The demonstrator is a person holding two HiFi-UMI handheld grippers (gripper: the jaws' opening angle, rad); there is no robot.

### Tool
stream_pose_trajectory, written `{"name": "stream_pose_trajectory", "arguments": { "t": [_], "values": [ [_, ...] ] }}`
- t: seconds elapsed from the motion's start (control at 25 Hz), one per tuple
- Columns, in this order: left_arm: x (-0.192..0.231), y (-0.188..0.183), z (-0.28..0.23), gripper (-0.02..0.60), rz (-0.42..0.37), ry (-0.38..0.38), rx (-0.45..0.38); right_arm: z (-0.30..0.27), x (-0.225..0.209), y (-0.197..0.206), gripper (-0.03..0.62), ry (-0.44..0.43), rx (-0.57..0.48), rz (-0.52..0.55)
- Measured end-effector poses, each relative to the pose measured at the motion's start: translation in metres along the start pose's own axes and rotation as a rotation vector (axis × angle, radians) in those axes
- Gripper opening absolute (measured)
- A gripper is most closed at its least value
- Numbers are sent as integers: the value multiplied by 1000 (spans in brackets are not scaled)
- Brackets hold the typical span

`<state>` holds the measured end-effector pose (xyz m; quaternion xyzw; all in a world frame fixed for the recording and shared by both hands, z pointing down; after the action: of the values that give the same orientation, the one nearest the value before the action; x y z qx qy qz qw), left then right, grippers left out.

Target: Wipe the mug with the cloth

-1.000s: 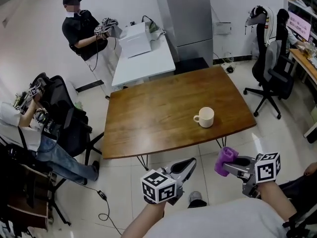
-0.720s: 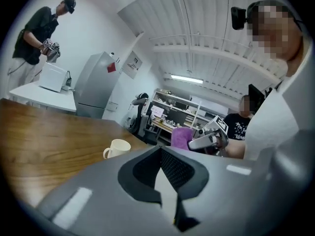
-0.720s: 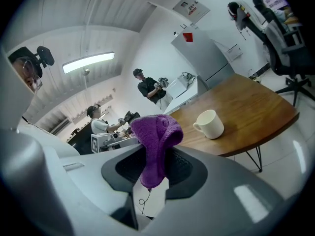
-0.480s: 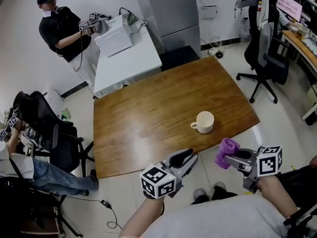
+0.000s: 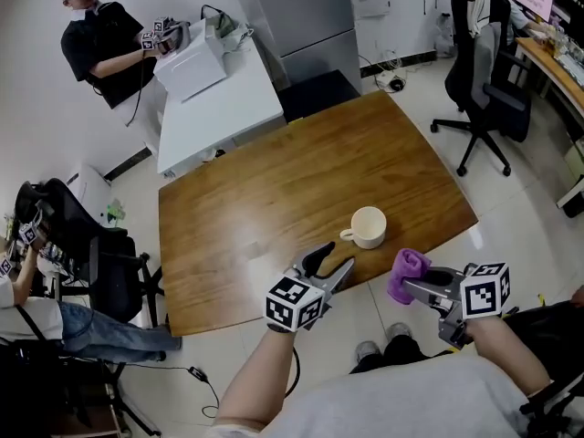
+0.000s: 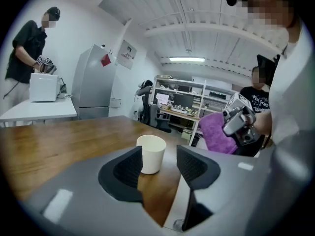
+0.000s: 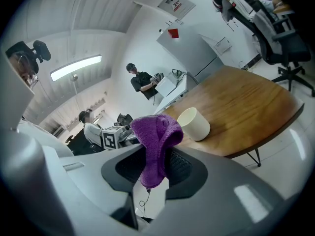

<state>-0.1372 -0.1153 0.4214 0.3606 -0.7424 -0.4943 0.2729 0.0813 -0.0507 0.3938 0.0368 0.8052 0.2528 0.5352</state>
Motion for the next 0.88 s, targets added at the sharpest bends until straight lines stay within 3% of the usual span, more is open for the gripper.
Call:
{"name": "stream_pose_trajectory", "arguments": {
  "t": [0.32,0.52,0.72,0.88],
  "values": [
    [47,47,-52,172,-20,14,154,-18,-20,-4,114,4,35,-30],
    [60,56,-66,169,1,31,147,-26,-34,-7,114,10,44,-54],
    [63,58,-70,57,-18,27,162,-42,-43,-7,114,-13,67,-79],
    [61,56,-70,54,-52,26,179,-58,-42,-9,114,-38,84,-95]
  ]
}}
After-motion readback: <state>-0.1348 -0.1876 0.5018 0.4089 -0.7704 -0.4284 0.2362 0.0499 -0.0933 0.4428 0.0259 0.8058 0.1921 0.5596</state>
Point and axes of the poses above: the fingertips, and each gripper's own axes: z backward along the fingers, x to its left, y out of its underside, the point moved 7 cm from there along z, backward along the fingers, and after that the axes turned 10 degrees about -z, right-handed, at the moved point
